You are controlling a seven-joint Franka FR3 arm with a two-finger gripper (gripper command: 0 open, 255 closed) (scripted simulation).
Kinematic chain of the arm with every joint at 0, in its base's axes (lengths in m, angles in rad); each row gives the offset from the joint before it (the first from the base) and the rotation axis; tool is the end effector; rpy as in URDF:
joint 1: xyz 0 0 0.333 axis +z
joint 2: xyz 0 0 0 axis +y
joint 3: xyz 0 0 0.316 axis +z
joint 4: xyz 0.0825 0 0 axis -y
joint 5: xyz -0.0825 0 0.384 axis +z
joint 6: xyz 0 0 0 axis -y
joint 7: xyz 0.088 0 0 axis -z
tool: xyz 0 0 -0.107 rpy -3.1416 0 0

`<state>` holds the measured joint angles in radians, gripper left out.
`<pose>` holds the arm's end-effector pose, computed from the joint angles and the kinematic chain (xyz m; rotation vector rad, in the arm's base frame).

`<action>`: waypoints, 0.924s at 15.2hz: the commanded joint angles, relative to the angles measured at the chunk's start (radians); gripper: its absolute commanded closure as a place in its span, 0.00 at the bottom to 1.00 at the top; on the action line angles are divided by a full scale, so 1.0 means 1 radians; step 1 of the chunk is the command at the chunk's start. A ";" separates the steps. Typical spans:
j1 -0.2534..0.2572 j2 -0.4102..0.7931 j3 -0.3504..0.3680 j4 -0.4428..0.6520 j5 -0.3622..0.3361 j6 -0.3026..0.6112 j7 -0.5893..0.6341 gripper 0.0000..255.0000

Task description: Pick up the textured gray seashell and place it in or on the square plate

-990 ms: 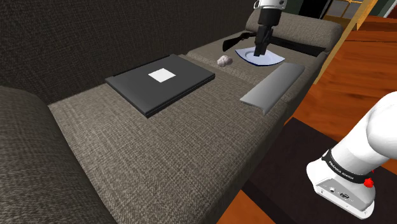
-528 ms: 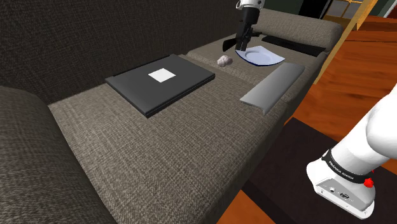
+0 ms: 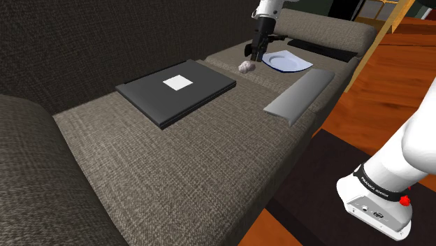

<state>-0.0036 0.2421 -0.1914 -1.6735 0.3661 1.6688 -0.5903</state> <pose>0.6028 -0.0745 0.4496 -2.7246 -0.4320 0.1409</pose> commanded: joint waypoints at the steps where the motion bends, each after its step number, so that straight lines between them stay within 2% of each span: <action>1: 0.006 -0.001 0.004 -0.027 0.003 0.027 0.000 0.00; 9: 0.008 -0.002 0.005 -0.034 0.003 0.035 0.000 0.00; 10: 0.008 -0.002 0.005 -0.034 0.003 0.035 0.000 1.00; 14: 0.008 -0.002 0.005 -0.034 0.003 0.034 0.000 1.00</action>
<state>0.0038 0.2389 -0.1873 -1.7073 0.3689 1.7022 -0.5907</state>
